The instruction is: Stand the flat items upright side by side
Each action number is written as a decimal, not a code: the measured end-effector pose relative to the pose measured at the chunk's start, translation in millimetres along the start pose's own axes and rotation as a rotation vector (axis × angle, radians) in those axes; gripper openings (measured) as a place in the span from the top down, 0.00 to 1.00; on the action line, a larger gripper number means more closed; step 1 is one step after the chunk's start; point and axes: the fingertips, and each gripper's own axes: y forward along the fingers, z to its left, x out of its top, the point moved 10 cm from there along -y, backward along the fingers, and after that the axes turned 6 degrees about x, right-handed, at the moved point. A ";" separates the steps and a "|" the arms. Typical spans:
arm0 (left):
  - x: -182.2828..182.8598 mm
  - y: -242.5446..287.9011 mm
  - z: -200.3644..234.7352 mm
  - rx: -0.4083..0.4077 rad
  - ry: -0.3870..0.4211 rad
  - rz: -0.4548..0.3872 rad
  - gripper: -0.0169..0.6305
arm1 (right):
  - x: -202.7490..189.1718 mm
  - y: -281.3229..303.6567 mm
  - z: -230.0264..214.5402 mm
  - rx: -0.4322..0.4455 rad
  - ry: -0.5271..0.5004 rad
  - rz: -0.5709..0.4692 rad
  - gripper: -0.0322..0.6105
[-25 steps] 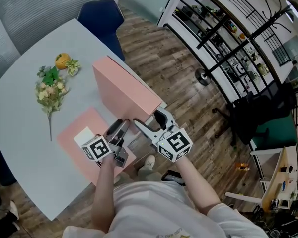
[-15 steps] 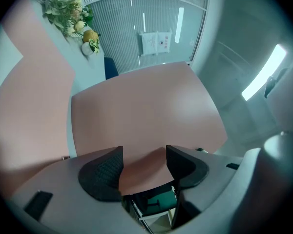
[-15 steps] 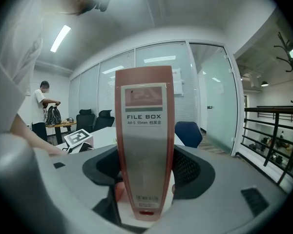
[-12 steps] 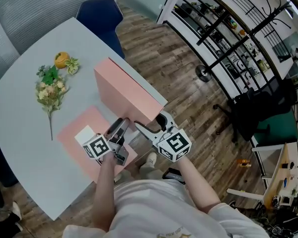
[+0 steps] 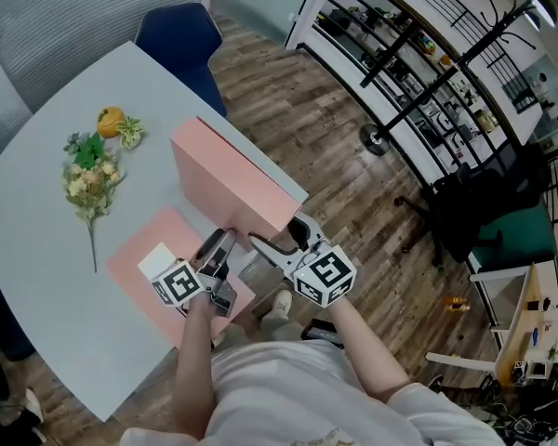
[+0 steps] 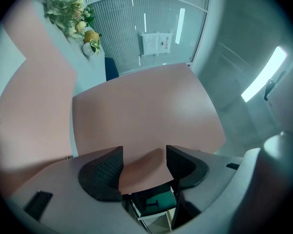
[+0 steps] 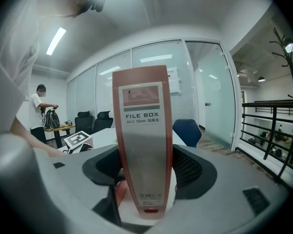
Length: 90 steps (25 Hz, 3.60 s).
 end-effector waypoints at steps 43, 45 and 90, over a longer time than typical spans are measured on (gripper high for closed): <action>-17.4 -116.4 -16.2 0.504 0.506 0.092 0.57 | -163.0 -30.6 49.5 0.208 0.772 0.124 0.44; -19.7 -124.2 -14.7 0.562 0.572 0.142 0.57 | -171.4 -23.9 53.4 0.217 0.815 0.130 0.44; -58.9 -162.6 -9.8 0.733 0.791 0.247 0.55 | -165.5 -21.4 77.4 0.237 0.920 0.107 0.42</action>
